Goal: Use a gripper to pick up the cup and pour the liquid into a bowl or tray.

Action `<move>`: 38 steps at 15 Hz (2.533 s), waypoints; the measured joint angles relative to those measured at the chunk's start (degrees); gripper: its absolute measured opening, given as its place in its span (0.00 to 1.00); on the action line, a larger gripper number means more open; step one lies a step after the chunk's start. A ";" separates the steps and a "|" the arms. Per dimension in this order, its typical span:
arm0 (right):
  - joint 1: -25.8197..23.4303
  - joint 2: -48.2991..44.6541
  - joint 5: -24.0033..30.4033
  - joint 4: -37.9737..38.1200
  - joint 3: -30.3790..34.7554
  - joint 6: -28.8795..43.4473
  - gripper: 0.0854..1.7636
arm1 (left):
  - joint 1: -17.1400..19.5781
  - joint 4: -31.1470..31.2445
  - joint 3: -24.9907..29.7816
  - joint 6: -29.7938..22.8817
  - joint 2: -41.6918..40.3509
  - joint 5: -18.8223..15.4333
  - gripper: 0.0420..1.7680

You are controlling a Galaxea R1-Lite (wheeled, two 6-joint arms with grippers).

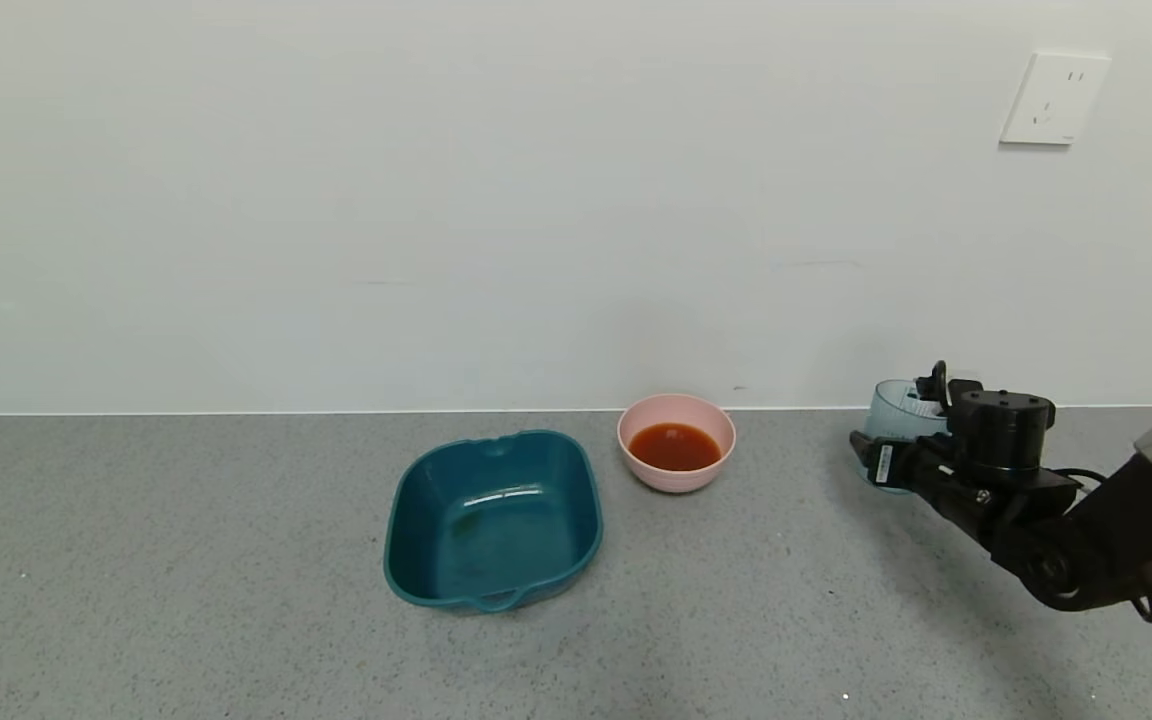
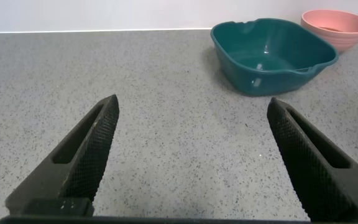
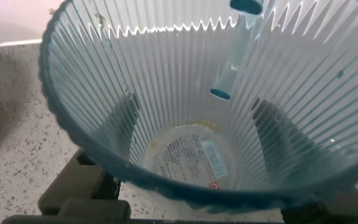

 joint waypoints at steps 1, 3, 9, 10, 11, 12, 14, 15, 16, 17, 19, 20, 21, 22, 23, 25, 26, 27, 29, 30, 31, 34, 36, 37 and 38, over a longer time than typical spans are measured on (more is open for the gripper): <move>-0.24 1.02 0.48 -0.52 0.00 -0.11 0.76 | 0.00 0.00 0.00 0.00 0.00 0.00 0.97; -0.50 2.76 0.66 -0.80 -0.15 -0.16 0.76 | 0.00 0.00 0.00 0.00 0.00 0.00 0.97; -1.00 5.32 0.67 -0.84 -0.69 -0.22 0.76 | 0.00 0.00 0.00 0.00 0.00 0.00 0.97; -1.07 5.42 0.69 -0.84 -0.69 -0.22 0.76 | 0.00 0.00 0.00 0.00 0.00 0.00 0.97; -1.11 5.49 0.67 -0.84 -0.72 -0.24 0.76 | 0.00 0.00 0.00 0.00 0.00 0.00 0.97; -1.18 5.57 0.67 -0.87 -0.72 -0.24 0.76 | 0.00 0.00 0.00 0.00 0.00 0.00 0.97; -1.24 5.63 0.77 -0.87 -0.72 -0.24 0.76 | 0.00 0.00 0.00 0.00 0.00 0.00 0.97; -1.24 5.68 1.18 -0.87 -0.67 -0.27 0.78 | 0.00 0.00 0.00 0.00 0.00 0.00 0.97; -1.27 5.71 1.66 -0.87 -0.61 -0.27 0.81 | 0.00 0.00 0.00 0.00 0.00 0.00 0.97; -1.29 5.71 1.71 -0.84 -0.52 -0.29 0.83 | 0.00 0.00 0.00 0.00 0.00 0.00 0.97; -1.29 5.71 1.83 -0.83 -0.30 -0.44 0.86 | 0.00 0.00 0.00 0.00 0.00 0.00 0.97; -1.30 5.68 1.83 -0.83 -0.17 -0.79 0.87 | 0.00 0.00 0.00 0.00 0.00 0.00 0.97; -1.33 5.68 1.83 -0.80 -0.06 -0.99 0.88 | 0.00 0.00 0.00 0.00 0.00 0.00 0.97; -1.38 5.68 1.85 -0.80 0.05 -0.99 0.89 | 0.00 0.00 0.00 0.00 0.00 0.00 0.97; -1.46 5.57 1.94 -0.80 0.20 -1.01 0.90 | 0.00 0.00 0.00 0.00 0.00 0.00 0.97; -1.52 4.83 2.60 -0.45 0.91 -1.16 0.92 | 0.00 0.00 0.00 0.00 0.00 0.00 0.97; -1.52 4.08 3.67 -0.30 1.55 -1.54 0.92 | 0.00 0.00 0.00 0.00 0.00 0.00 0.97; -1.62 2.86 4.78 0.07 2.36 -2.32 0.93 | 0.00 0.00 0.00 0.00 0.00 0.00 0.97; -1.93 -0.88 6.64 3.27 3.86 -4.27 0.94 | 0.00 0.00 0.00 0.00 0.00 0.00 0.97; -2.16 -3.39 7.45 6.44 4.29 -4.85 0.94 | 0.00 0.00 0.00 0.00 0.00 0.00 0.97; -2.45 -6.29 8.30 10.74 4.57 -5.29 0.94 | 0.00 0.00 0.00 0.00 0.00 0.00 0.97; -3.23 -17.88 10.74 25.36 4.68 -6.00 0.95 | 0.00 0.00 0.00 0.00 0.00 0.00 0.97; -3.58 -27.21 11.81 35.00 4.57 -6.95 0.95 | 0.00 0.00 0.00 0.00 0.00 0.00 0.97; -3.64 -31.84 12.07 39.41 4.50 -7.45 0.96 | 0.00 0.00 0.00 0.00 0.00 0.00 0.97; -3.67 -36.47 12.25 43.61 4.46 -7.92 0.96 | 0.00 0.00 0.00 0.00 0.00 0.00 0.97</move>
